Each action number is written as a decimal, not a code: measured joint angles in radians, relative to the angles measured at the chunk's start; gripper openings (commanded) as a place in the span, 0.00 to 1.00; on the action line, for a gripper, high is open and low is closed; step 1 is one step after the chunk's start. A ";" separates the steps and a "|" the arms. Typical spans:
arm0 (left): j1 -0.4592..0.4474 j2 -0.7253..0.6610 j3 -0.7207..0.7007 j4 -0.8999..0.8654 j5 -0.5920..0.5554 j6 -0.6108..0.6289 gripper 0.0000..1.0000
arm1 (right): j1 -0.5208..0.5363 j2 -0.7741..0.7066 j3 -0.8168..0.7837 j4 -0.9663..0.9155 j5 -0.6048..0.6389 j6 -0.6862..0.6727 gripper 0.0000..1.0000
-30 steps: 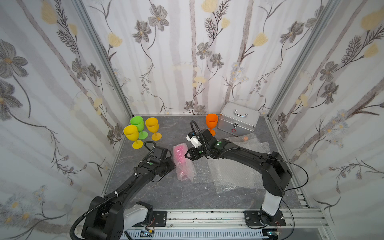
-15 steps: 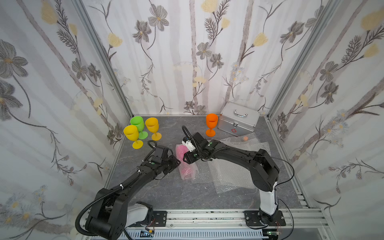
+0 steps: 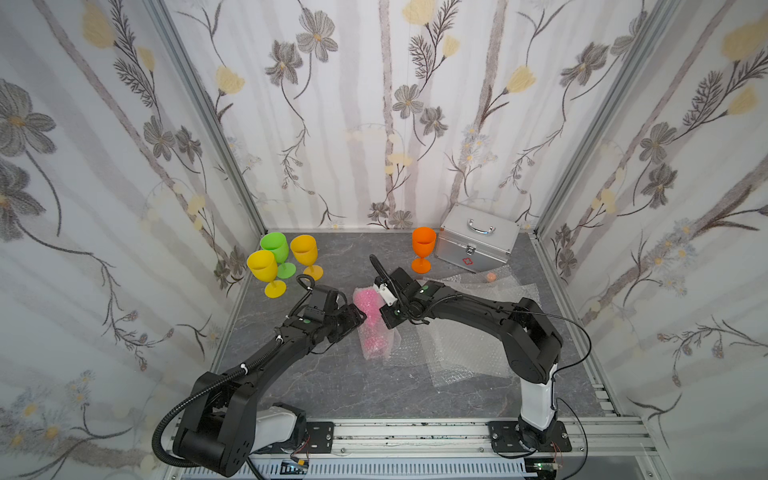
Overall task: Unpack wine glasses from bubble wrap
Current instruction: Unwrap the bubble wrap at the center of the board.
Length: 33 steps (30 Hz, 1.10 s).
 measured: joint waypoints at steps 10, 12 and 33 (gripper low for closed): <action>0.000 0.146 0.061 0.000 0.001 0.074 0.59 | -0.001 -0.031 -0.047 0.016 -0.081 -0.003 0.03; -0.001 0.154 0.065 0.013 0.018 0.076 0.50 | -0.002 -0.033 -0.052 0.019 -0.082 -0.003 0.06; -0.089 0.126 0.108 0.019 -0.004 0.065 0.12 | -0.011 0.034 0.056 0.014 0.037 -0.026 0.32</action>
